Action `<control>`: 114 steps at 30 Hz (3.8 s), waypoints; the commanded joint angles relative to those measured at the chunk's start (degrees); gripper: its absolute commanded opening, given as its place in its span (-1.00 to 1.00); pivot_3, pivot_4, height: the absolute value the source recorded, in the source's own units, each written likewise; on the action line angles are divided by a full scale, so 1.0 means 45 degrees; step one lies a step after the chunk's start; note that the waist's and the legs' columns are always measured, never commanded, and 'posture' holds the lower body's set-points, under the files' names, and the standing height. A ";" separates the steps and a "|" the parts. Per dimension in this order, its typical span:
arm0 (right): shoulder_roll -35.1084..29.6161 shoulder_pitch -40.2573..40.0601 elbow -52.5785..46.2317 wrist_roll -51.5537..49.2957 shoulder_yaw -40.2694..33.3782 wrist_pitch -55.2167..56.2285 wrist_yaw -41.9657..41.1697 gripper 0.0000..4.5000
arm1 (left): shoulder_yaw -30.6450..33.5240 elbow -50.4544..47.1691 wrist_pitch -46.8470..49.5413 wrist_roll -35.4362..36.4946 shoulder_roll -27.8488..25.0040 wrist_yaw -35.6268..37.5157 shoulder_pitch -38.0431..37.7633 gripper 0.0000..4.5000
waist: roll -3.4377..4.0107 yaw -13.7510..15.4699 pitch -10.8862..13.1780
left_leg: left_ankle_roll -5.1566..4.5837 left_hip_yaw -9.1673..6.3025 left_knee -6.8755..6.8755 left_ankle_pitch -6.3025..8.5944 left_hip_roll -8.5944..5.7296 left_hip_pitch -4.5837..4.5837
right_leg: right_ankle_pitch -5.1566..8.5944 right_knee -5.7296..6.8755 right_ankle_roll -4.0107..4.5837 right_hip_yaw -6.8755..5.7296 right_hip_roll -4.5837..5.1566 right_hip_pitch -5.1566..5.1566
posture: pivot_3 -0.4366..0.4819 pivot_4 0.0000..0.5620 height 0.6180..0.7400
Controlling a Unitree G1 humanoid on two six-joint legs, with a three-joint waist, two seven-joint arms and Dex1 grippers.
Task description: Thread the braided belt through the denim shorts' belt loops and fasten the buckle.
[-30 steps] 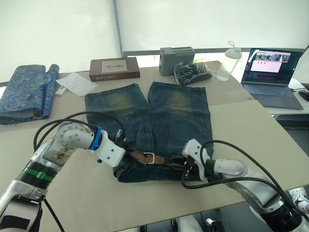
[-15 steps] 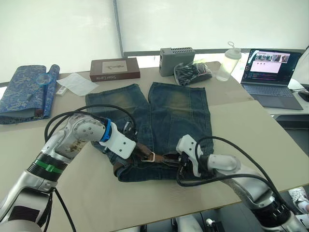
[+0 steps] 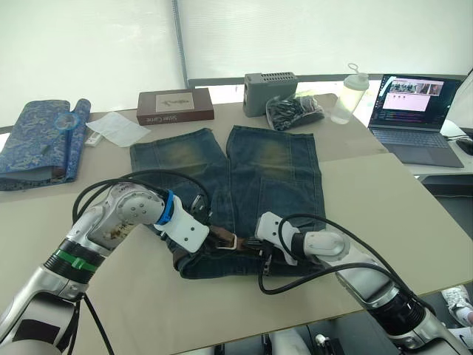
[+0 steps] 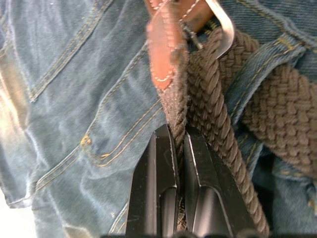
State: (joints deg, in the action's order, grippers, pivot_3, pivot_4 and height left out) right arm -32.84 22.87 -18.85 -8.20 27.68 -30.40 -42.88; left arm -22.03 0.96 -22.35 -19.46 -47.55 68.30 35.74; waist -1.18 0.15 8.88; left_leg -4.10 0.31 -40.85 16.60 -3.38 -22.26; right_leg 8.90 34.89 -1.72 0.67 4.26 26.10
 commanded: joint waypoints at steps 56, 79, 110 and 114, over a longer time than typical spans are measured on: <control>0.0954 0.1546 0.4104 0.5903 0.0404 1.0168 -0.0525 -0.03 | -0.0810 0.2878 -0.3116 0.1087 -0.0004 0.2054 0.2909 -1.00 | 0.0000 -0.0202 0.0001 | 0.0005 0.0006 -0.0001 -0.0003 -0.0026 0.0005 | 0.0005 0.0016 0.0003 -0.0005 0.0009 0.0007 | -0.05 -0.47 1.00; 0.0855 0.2849 0.6181 0.7566 0.0695 1.5389 0.0032 -0.03 | -0.0782 0.2979 -0.3330 0.0983 -0.0123 0.1936 0.2857 -1.00 | 0.0000 -0.0224 0.0001 | 0.0008 0.0009 0.0002 -0.0005 -0.0023 0.0012 | 0.0006 0.0020 0.0006 0.0000 0.0003 0.0008 | -0.05 -0.47 1.00; 0.1495 0.4187 0.8743 0.9836 0.1158 1.8444 0.2672 -0.03 | -0.0616 0.2813 -0.3148 0.0945 -0.0554 0.1939 0.2682 -1.00 | 0.0001 -0.0308 0.0000 | 0.0015 0.0026 0.0018 -0.0009 -0.0009 0.0040 | 0.0013 0.0032 0.0019 0.0020 -0.0020 0.0006 | -0.05 -0.47 1.00; 0.1463 0.3970 0.8705 1.0325 0.1115 1.8351 0.3212 -0.03 | -0.0568 0.2639 -0.2976 0.1029 -0.0669 0.1933 0.2560 -1.00 | 0.0001 -0.0305 0.0000 | 0.0016 0.0028 0.0020 -0.0010 -0.0008 0.0044 | 0.0014 0.0036 0.0021 0.0021 -0.0020 0.0006 | -0.05 -0.47 1.00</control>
State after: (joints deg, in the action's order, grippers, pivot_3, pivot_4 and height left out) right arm -26.90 41.43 20.81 37.12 32.84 52.56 -29.93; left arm -25.90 14.33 -36.11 -15.50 -49.85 77.11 47.21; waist -1.18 -1.22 8.88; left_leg -4.03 0.43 -40.77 16.56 -3.42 -22.05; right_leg 8.97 35.05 -1.62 0.77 4.17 26.12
